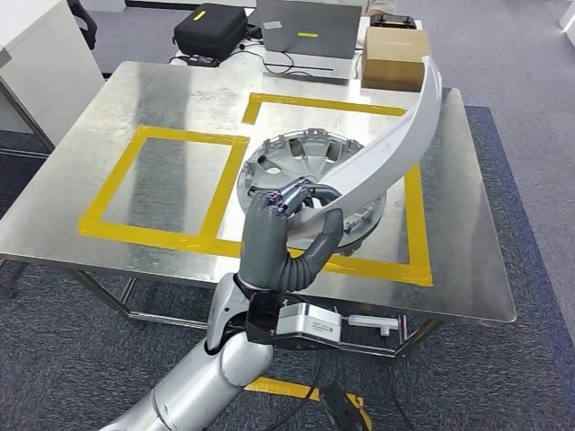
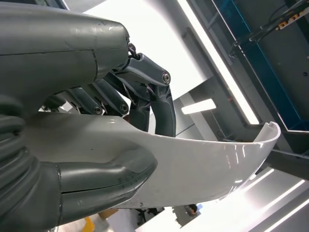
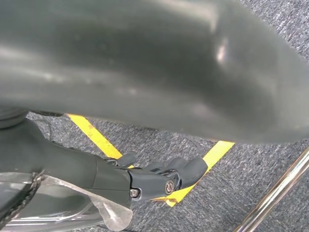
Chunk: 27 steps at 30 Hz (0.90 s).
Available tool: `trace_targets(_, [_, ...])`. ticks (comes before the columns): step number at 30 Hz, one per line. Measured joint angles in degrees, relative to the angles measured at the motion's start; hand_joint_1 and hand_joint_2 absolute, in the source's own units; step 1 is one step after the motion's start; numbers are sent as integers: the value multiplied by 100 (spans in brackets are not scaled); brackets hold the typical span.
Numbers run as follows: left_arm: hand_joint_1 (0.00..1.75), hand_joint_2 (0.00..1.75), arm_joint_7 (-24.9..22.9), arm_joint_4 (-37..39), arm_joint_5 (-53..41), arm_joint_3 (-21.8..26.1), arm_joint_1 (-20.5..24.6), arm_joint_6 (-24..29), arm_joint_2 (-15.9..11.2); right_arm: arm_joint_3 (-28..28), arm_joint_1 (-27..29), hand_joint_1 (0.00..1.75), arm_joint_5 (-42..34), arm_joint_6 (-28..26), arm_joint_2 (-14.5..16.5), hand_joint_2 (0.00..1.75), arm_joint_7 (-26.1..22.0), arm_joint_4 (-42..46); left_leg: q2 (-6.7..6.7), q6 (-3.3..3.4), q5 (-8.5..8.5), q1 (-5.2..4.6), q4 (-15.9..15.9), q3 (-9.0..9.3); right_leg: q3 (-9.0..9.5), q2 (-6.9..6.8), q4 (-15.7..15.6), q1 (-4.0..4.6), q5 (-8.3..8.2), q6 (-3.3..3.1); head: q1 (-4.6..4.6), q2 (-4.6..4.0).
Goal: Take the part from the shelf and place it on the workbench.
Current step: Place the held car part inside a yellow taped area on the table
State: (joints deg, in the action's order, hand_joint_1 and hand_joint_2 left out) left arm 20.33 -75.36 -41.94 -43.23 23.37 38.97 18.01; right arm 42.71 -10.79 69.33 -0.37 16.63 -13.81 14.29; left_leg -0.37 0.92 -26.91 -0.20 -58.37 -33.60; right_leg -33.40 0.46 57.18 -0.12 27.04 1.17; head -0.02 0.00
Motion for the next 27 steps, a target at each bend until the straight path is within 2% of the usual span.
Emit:
trace_targets(4, [175,175,69,-2,169,21,-3,-157,-54,-19,-86,0,152,92,14,0,-3,-15,-2,3,4,0,5,-18,6,-2,9,0,-4,2,5,0])
trace_targets(5, [175,175,208,-13,470,66,-8,-440,-156,-89,-286,0,407,296,28,0,22,-48,9,1,11,-1,6,-30,-7,11,15,-1,-17,-1,11,0])
trace_targets(8, [175,175,862,-52,1899,361,-17,-1864,-661,-637,-1342,0,1384,1403,131,0,289,-68,108,-8,36,-11,1,-47,-90,119,26,-11,-72,-7,9,0])
trace_targets(9, [175,175,978,-55,2161,431,-17,-2144,-756,-775,-1548,0,1514,1625,161,0,361,-41,131,-7,40,-15,1,-46,-104,143,27,-15,-78,-7,3,0])
trace_targets(13, [175,175,1058,-55,2329,520,-31,-2336,-855,-907,-1720,0,1505,1755,191,0,420,7,135,-3,45,-18,0,-45,-111,142,28,-17,-79,-6,-10,0])
trace_targets(14, [175,175,1120,-55,2328,634,-33,-2433,-943,-1078,-1775,0,1263,1883,208,0,536,166,107,0,52,-16,2,-40,-118,109,27,-13,-69,-7,-16,0])
trace_targets(16, [175,175,852,134,1177,973,206,-1931,-1256,-2479,-1152,0,-1013,1304,150,0,1269,997,16,-1,64,-5,6,-37,-88,11,32,1,-40,-17,-25,0])
trace_targets(18, [175,175,-35,733,-1012,1077,765,-825,-1535,-4078,-205,0,-3511,167,24,0,1812,1597,-33,-10,64,3,9,-45,-57,-34,38,7,-24,-27,-23,0])
trace_targets(20, [175,175,-980,1585,-2587,955,1371,-243,-1731,-4745,73,0,-4234,-460,-56,0,1624,1384,-14,-16,60,2,9,-47,-68,-9,39,4,-28,-29,-25,0])
trace_targets(22, [175,175,-1607,2441,-3367,895,1911,-190,-1903,-5120,212,0,-4564,-802,-159,0,1370,1055,-3,-18,59,2,9,-45,-72,4,39,3,-29,-30,-23,0])
trace_targets(23, [175,175,-1743,2836,-3500,891,2136,-241,-1978,-5239,280,0,-4664,-900,-227,0,1257,889,0,-18,59,2,9,-45,-73,8,39,4,-30,-30,-22,0])
trace_targets(25, [175,175,-1653,3453,-3408,941,2467,-308,-2083,-5385,430,0,-4799,-974,-397,0,1073,586,3,-18,59,2,8,-48,-77,8,38,3,-31,-30,-26,0])
trace_targets(27, [175,175,-1212,3771,-3021,1068,2606,-369,-2096,-5443,564,0,-4882,-996,-575,0,946,341,-7,-18,59,1,7,-54,-78,-5,38,3,-29,-30,-25,0])
